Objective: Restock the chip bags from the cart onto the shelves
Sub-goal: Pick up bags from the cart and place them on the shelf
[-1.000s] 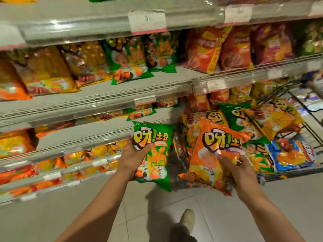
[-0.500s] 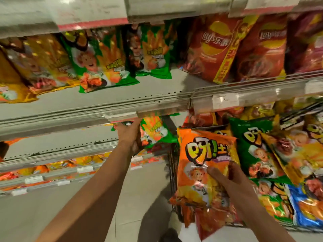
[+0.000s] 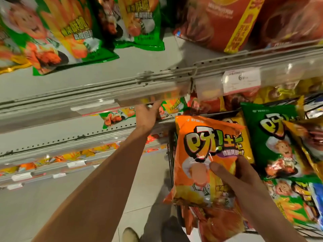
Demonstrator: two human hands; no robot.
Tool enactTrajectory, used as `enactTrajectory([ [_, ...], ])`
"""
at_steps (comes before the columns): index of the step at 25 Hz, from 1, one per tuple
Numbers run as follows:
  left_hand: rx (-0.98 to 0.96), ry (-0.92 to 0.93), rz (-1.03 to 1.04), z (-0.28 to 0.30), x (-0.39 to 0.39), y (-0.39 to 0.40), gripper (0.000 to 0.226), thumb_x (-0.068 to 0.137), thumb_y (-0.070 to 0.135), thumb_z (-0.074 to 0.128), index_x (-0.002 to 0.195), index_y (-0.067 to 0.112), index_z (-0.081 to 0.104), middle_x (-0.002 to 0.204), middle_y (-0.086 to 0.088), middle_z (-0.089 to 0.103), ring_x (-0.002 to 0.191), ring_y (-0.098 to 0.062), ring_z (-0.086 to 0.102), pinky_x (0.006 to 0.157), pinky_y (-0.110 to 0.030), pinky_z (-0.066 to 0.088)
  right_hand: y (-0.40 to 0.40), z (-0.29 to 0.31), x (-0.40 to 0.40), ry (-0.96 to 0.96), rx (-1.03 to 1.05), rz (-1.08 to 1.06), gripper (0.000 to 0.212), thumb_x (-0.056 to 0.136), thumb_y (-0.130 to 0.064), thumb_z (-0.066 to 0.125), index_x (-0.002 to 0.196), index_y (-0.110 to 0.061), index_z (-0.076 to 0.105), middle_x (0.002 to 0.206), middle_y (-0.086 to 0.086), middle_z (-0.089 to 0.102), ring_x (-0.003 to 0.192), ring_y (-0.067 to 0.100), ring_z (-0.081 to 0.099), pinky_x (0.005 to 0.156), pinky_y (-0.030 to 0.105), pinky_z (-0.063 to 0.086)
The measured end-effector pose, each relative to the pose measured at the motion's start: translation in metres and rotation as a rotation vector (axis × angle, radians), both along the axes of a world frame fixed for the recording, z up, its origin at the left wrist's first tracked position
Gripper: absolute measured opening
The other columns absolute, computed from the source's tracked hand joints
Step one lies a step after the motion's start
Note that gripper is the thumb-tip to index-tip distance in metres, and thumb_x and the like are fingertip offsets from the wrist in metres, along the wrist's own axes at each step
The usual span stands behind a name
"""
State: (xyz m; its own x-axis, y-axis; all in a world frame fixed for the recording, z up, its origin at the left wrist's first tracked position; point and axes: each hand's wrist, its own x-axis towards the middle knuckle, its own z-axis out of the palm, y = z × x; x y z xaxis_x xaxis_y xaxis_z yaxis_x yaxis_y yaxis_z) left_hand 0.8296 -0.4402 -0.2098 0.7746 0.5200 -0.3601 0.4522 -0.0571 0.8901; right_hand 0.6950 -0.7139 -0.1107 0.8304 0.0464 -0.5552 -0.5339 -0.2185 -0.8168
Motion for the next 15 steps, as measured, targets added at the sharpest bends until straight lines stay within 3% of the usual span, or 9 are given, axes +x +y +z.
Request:
enactTrajectory([
  [2, 0.018, 0.013, -0.024, 0.000, -0.001, 0.012, 0.040, 0.089, 0.029, 0.074, 0.055, 0.011, 0.062, 0.048, -0.008, 0.060, 0.049, -0.026, 0.061, 0.053, -0.038, 0.053, 0.002, -0.001, -0.004, 0.011, 0.060, -0.005, 0.059, 0.059, -0.059, 0.087, 0.106, -0.032, 0.064, 0.092, -0.007, 0.076, 0.089, 0.014, 0.073, 0.077, 0.043, 0.057],
  [4, -0.012, 0.034, -0.074, 0.004, 0.000, 0.024, 0.042, 0.086, 0.034, 0.077, 0.053, 0.017, 0.059, 0.041, 0.001, 0.051, 0.043, -0.022, 0.049, 0.049, -0.030, 0.042, 0.007, -0.002, -0.008, 0.017, 0.114, -0.018, 0.048, 0.063, -0.052, 0.083, 0.105, -0.038, 0.066, 0.103, -0.005, 0.078, 0.099, 0.019, 0.075, 0.091, 0.049, 0.057],
  [7, -0.007, 0.085, -0.106, 0.012, 0.000, 0.027, 0.046, 0.081, 0.043, 0.081, 0.049, 0.019, 0.059, 0.042, 0.001, 0.043, 0.041, -0.019, 0.039, 0.047, -0.027, 0.035, 0.011, -0.006, -0.012, 0.028, 0.148, -0.048, 0.053, 0.061, -0.047, 0.084, 0.109, -0.034, 0.066, 0.107, -0.001, 0.078, 0.101, 0.022, 0.075, 0.096, 0.054, 0.056],
  [11, -0.063, -0.063, -0.241, 0.013, -0.017, 0.020, 0.034, 0.082, 0.036, 0.082, 0.074, 0.019, 0.054, 0.062, -0.010, 0.049, 0.054, -0.020, 0.040, 0.051, -0.034, 0.037, 0.015, -0.003, -0.018, 0.038, 0.122, -0.040, 0.055, 0.059, -0.050, 0.084, 0.107, -0.033, 0.065, 0.106, 0.003, 0.078, 0.101, 0.029, 0.075, 0.094, 0.058, 0.057],
  [13, -0.016, -0.113, -0.264, 0.008, -0.022, 0.017, 0.025, 0.084, 0.027, 0.082, 0.083, 0.018, 0.059, 0.079, -0.012, 0.054, 0.069, -0.021, 0.048, 0.061, -0.039, 0.045, 0.012, -0.004, -0.021, 0.035, 0.113, -0.033, 0.057, 0.059, -0.051, 0.084, 0.109, -0.033, 0.064, 0.106, 0.001, 0.078, 0.099, 0.027, 0.076, 0.092, 0.057, 0.058],
  [15, 0.008, -0.113, -0.277, 0.005, -0.015, 0.015, 0.024, 0.084, 0.026, 0.082, 0.093, 0.010, 0.067, 0.081, -0.013, 0.058, 0.071, -0.020, 0.051, 0.065, -0.037, 0.047, 0.009, -0.006, -0.023, 0.036, 0.126, -0.021, 0.057, 0.062, -0.050, 0.083, 0.112, -0.034, 0.063, 0.107, 0.000, 0.078, 0.098, 0.026, 0.077, 0.090, 0.055, 0.059],
])
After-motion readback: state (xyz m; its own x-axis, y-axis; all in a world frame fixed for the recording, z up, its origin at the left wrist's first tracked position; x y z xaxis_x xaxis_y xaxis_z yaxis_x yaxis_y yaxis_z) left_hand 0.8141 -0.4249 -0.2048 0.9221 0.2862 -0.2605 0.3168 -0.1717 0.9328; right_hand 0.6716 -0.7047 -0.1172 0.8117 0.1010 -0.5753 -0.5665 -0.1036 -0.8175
